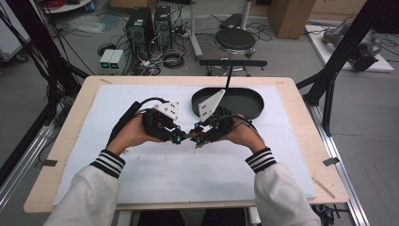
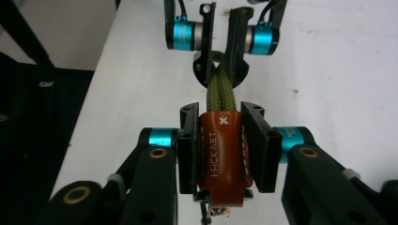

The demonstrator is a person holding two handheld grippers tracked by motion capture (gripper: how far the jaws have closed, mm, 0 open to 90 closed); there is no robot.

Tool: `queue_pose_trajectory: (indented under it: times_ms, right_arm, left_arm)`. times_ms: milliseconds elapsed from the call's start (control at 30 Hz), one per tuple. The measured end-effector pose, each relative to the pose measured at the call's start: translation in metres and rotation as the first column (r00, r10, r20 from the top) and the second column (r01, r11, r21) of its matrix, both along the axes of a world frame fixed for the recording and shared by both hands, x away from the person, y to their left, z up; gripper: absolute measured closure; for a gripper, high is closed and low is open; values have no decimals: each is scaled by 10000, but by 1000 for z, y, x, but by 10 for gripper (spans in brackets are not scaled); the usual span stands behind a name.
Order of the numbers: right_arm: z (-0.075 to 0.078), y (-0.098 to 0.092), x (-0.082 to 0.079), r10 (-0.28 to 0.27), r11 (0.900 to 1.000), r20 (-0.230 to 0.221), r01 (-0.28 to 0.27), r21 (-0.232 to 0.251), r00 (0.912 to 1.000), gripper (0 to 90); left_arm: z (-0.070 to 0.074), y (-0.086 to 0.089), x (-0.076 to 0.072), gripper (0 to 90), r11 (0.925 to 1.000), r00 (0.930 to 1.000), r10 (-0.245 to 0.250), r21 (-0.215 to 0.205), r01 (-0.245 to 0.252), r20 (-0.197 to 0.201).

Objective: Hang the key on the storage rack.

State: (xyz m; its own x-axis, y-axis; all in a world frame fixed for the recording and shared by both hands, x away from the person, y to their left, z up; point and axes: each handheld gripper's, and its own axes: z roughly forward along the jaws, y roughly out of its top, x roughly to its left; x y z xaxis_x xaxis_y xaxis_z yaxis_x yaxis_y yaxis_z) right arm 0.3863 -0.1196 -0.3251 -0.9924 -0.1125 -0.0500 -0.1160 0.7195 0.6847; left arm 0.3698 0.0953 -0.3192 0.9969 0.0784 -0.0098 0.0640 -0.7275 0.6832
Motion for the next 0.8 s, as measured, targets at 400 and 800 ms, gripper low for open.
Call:
queue_pose_trajectory:
  times_ms: [400, 800]
  right_arm:
    - [0, -1, -2, 37, 9998, 66, -36, -190, 10000, 729]
    - [11, -25, 3, -969, 9926, 147, 956, 754, 9952, 728]
  left_arm:
    - [-4, 2, -1, 765, 9991, 9997, -147, -400, 156, 219]
    - [-6, 27, -4, 18, 9563, 9779, 1615, -2658, -1218, 1329]
